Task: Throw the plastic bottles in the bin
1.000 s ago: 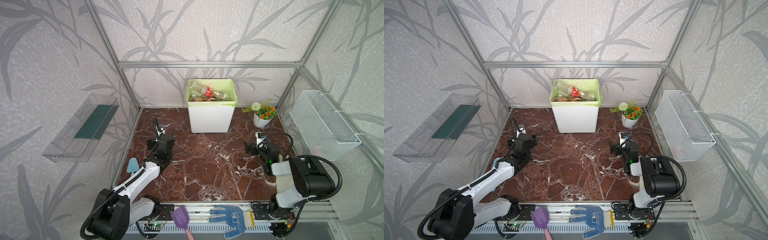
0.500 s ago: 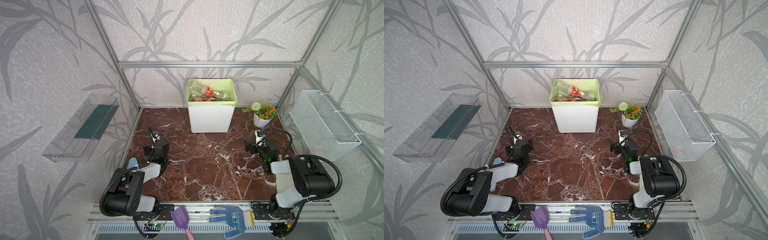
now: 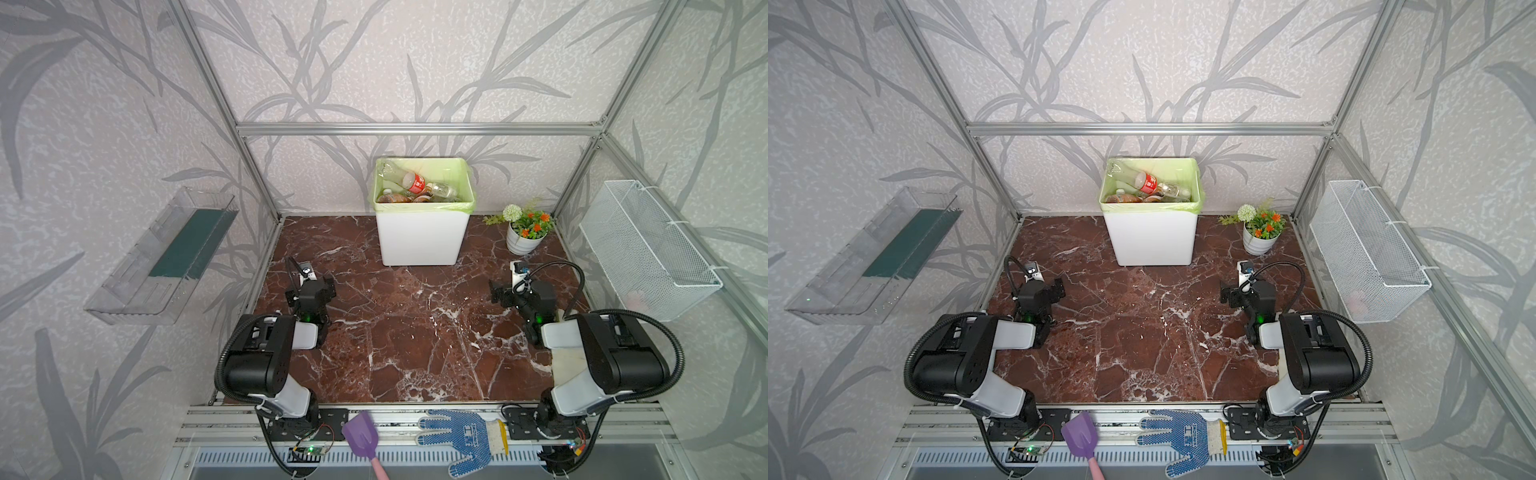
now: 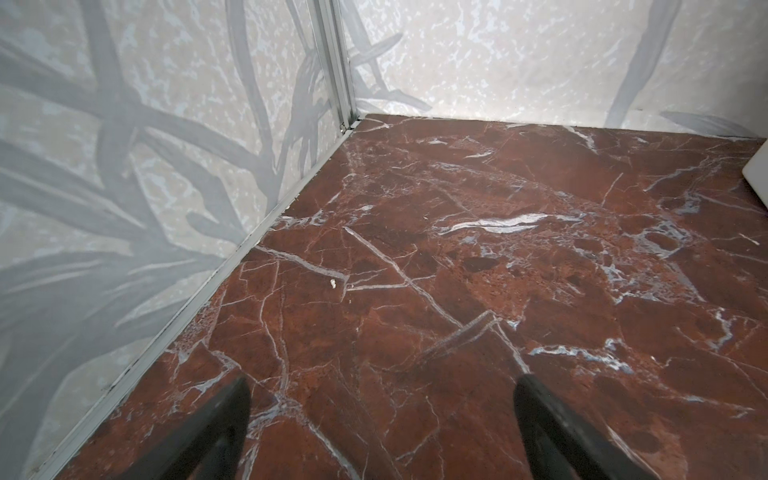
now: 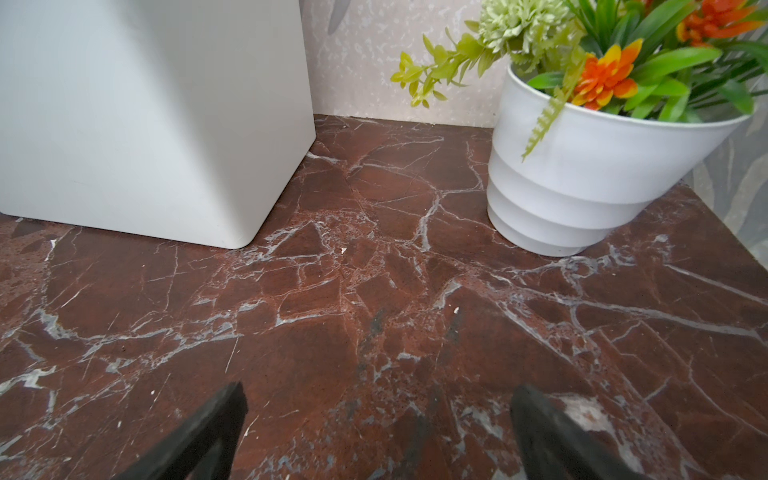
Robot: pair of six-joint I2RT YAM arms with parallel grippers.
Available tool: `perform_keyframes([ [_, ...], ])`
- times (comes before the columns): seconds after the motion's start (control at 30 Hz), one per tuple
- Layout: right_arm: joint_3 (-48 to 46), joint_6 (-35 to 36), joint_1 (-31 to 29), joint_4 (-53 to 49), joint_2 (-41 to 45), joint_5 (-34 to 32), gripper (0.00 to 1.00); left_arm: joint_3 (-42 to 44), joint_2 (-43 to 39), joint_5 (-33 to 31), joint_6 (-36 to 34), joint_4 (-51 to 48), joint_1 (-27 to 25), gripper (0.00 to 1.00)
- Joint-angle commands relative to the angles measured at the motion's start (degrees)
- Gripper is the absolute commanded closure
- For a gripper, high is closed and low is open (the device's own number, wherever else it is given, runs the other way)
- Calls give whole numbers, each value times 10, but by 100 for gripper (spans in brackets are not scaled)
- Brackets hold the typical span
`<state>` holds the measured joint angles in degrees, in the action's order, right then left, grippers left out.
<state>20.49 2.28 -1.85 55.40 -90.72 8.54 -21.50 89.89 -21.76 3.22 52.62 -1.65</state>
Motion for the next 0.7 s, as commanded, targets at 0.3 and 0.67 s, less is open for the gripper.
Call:
perform_keyframes([
  [0.3,8,6,-3,11,-1,-4,1,5,5,7,3,40,0,1],
  [0.67,10,11,-7,7,-1,-14,1,6,5,7,2,40,0,1],
])
